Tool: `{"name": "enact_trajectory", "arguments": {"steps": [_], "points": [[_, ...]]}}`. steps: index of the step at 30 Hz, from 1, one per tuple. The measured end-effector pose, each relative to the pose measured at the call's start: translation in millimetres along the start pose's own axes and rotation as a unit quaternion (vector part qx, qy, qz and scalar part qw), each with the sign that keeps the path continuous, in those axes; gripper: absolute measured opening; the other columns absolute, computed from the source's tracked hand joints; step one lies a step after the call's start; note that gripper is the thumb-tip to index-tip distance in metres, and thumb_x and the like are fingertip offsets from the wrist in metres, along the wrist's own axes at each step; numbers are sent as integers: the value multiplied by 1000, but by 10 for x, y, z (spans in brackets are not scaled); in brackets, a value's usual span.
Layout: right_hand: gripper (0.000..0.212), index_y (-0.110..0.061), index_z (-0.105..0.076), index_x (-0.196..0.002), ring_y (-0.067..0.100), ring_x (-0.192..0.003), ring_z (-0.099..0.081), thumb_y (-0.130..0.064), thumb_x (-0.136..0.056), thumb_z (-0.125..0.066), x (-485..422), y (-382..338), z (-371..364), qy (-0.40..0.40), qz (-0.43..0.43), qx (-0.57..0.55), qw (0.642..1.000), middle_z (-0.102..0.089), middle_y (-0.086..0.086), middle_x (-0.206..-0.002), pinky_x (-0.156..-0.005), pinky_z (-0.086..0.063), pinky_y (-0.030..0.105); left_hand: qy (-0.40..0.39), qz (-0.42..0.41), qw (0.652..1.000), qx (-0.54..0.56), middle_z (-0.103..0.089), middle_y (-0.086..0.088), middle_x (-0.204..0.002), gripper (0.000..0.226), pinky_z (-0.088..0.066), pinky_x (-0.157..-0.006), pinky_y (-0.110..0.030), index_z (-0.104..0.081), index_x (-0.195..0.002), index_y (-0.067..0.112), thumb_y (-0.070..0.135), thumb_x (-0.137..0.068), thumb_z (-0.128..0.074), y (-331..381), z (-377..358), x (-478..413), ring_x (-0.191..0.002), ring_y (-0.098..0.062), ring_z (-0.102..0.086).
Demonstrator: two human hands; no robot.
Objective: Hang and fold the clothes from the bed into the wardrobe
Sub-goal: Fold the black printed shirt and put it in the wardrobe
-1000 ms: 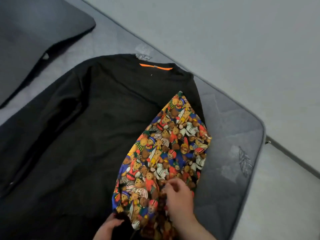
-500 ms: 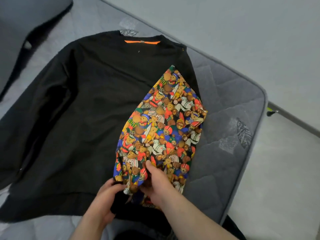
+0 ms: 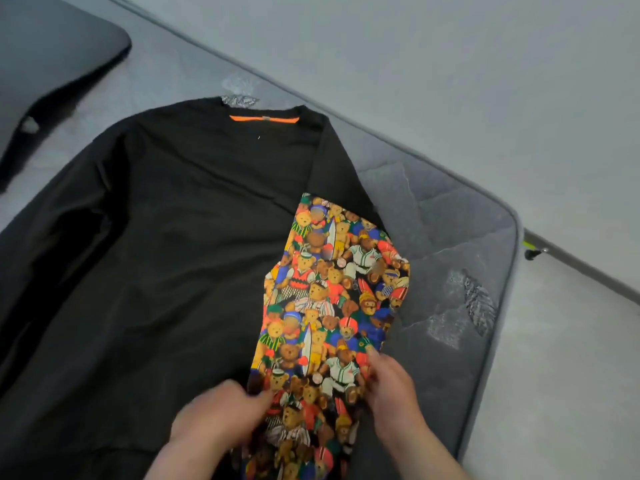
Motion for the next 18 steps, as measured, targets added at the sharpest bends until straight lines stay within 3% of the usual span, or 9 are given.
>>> {"name": "enact_trajectory", "arguments": {"steps": [2, 3, 4, 6, 8, 10, 12, 14, 18], "points": [[27, -6, -67, -110, 30, -94, -71, -27, -93, -61, -220, -383, -109, 1, 48, -57, 997, -74, 12, -101, -87, -55, 47, 180, -31, 983, 35, -66, 0, -108, 56, -48, -79, -31, -62, -102, 22, 71, -77, -50, 401, 560, -201, -102, -22, -62], [33, -8, -67, -113, 31, -97, -71, -33, -91, -62, -319, -559, -171, -1, 56, -70, 996, -73, 13, -105, -91, -53, 51, 233, -76, 963, 114, -64, 1, -113, 55, -49, -83, -32, -59, -113, 22, 64, -79, -57, 627, 798, -304, -105, -20, -62], [40, -10, -67, -114, 32, -99, -70, -41, -89, -63, -405, -739, -238, -7, 48, -74, 996, -73, 13, -108, -93, -51, 53, 232, -128, 942, 207, -63, 3, -115, 54, -50, -86, -33, -57, -119, 21, 57, -80, -63, 835, 979, -443, -104, -17, -62], [50, -11, -68, -114, 35, -100, -69, -52, -87, -60, -571, -1067, -320, -31, 9, -73, 997, -72, 14, -109, -95, -49, 56, 152, -196, 901, 357, -67, 5, -109, 42, -52, -87, -33, -59, -112, 21, 49, -82, -67, 1289, 1321, -670, -97, -11, -65], [51, -8, -68, -113, 37, -99, -69, -52, -90, -56, -699, -1330, -344, -59, -17, -77, 995, -72, 17, -107, -95, -49, 56, 69, -222, 877, 420, -69, 2, -103, 37, -52, -88, -34, -62, -106, 20, 50, -84, -66, 1712, 1585, -874, -94, -14, -66], [46, -5, -67, -114, 38, -100, -68, -43, -93, -53, -791, -1501, -338, -71, -15, -88, 993, -72, 19, -107, -95, -50, 54, 68, -231, 885, 399, -68, -1, -100, 35, -53, -84, -33, -61, -102, 20, 48, -83, -69, 2031, 1751, -1068, -90, -15, -66], [38, -4, -67, -113, 38, -99, -68, -34, -95, -53, -880, -1609, -345, -76, 6, -91, 993, -72, 20, -106, -93, -51, 53, 127, -234, 914, 307, -69, -2, -91, 21, -56, -77, -35, -62, -91, 17, 33, -83, -73, 2243, 1835, -1320, -85, -18, -67], [29, -3, -68, -107, 36, -95, -70, -27, -96, -55, -975, -1730, -384, -63, 52, -94, 992, -72, 20, -103, -87, -54, 51, 193, -248, 915, 254, -70, -4, -90, 15, -56, -82, -37, -65, -91, 13, 26, -85, -70, 2403, 1914, -1519, -87, -23, -68], [27, -12, -71, -78, 23, -78, -72, -33, -91, -63, -1324, -2062, -494, 93, 212, 65, 971, -75, 7, -80, -76, -60, 44, 295, -284, 891, 194, -66, -9, -99, 23, -50, -87, -38, -62, -102, 7, 29, -94, -56, 2648, 2078, -1774, -93, -24, -62]]}}
Point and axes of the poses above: each hand's wrist, its own x-axis away from the middle knuckle, its own z-axis out of the back of the hand, y = z × x, the point moved 1 cm from there along -x, towards the middle knuckle
